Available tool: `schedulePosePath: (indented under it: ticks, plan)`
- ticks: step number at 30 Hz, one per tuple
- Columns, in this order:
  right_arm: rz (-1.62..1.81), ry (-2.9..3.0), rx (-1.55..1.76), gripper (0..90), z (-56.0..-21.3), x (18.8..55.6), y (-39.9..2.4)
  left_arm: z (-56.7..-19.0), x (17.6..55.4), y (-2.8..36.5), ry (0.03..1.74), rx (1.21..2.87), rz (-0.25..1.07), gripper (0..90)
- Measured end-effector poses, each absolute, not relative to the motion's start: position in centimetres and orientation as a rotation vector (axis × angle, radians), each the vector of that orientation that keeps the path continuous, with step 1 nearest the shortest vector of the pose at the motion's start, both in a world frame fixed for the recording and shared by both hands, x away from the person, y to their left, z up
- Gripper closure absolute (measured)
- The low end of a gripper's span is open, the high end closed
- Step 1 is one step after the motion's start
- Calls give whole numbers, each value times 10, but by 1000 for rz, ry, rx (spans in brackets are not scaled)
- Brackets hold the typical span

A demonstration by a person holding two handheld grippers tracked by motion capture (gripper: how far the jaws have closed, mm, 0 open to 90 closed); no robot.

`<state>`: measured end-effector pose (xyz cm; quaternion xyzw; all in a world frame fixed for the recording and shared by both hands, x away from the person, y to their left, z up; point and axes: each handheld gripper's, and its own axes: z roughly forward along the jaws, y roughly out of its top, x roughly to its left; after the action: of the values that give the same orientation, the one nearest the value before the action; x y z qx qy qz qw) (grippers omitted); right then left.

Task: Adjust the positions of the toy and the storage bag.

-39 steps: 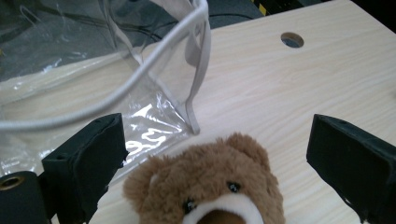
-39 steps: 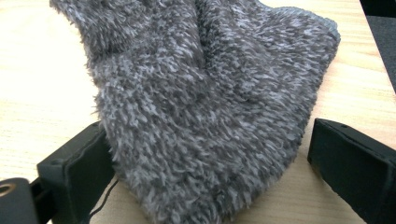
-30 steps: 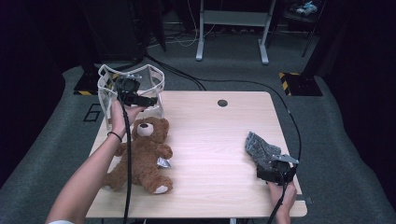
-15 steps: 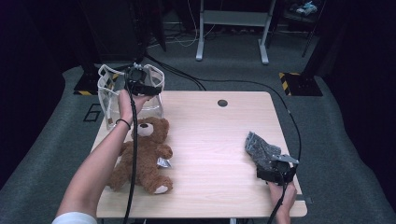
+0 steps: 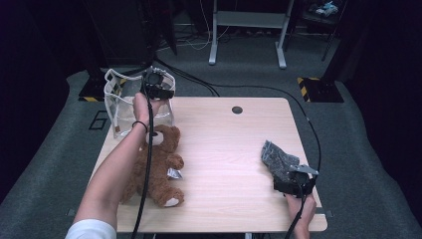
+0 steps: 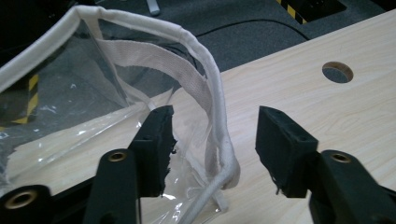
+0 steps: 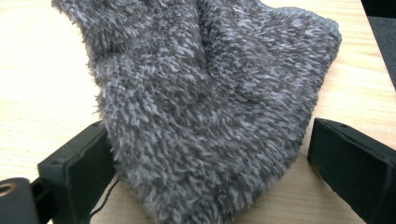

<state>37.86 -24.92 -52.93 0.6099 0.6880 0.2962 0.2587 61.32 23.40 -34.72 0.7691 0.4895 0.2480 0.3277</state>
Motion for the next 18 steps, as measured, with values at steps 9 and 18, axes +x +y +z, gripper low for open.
schedulePosePath:
  ticks: [9, 18]
  plan:
    - [803, 1863, 1654, 31, -529, 379, -249, -352, 616, 234, 1218, 1998, 640, 823]
    - [803, 1859, 1662, 31, -529, 378, -249, -354, 616, 236, 1135, 2003, 639, 843]
